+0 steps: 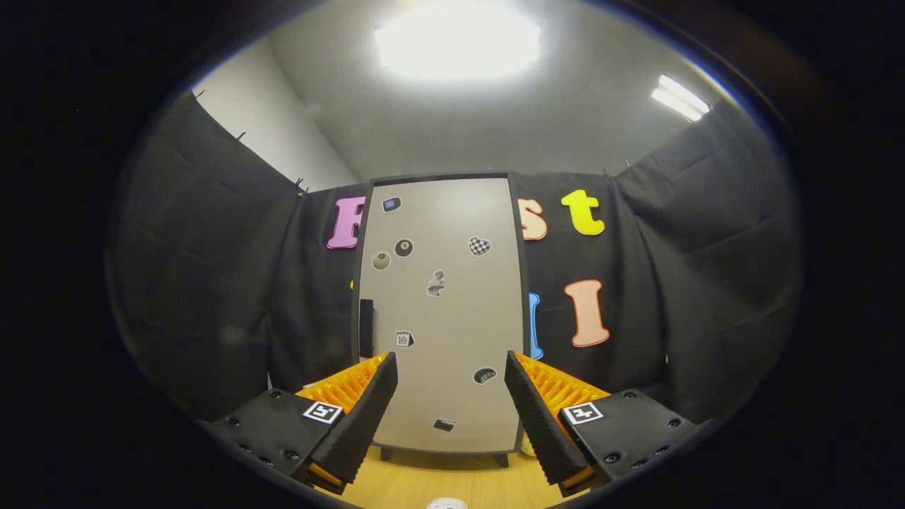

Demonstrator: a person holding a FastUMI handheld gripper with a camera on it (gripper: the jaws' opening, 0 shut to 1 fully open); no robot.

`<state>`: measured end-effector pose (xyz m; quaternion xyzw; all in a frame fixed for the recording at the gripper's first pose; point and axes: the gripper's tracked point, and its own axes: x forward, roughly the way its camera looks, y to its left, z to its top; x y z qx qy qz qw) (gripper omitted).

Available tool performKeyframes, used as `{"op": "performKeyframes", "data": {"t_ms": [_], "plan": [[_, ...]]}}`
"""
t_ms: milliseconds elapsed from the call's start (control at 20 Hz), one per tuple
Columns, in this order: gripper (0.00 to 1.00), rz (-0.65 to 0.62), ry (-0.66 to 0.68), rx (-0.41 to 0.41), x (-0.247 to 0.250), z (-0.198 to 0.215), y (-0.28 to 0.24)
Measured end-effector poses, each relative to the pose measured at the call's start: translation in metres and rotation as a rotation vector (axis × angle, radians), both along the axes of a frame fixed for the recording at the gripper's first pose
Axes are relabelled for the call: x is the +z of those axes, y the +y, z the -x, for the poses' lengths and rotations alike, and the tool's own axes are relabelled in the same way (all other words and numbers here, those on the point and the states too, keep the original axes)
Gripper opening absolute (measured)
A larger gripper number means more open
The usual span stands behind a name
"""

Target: Open the shoe cabinet door, grab the shoes and put them into the shoe cabinet, then close the shoe cabinet door.

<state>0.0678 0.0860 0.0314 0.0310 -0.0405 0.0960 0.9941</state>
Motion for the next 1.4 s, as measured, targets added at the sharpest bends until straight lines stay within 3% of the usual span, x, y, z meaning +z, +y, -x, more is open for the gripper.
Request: {"op": "performKeyframes", "data": {"t_ms": [550,950,1400], "plan": [[0.97,-0.005,-0.049,0.120,0.013,-0.076,0.111],[0.97,-0.010,-0.035,0.119,0.016,-0.135,0.170],[0.97,0.056,0.072,0.081,-0.028,-0.205,0.204]]}}
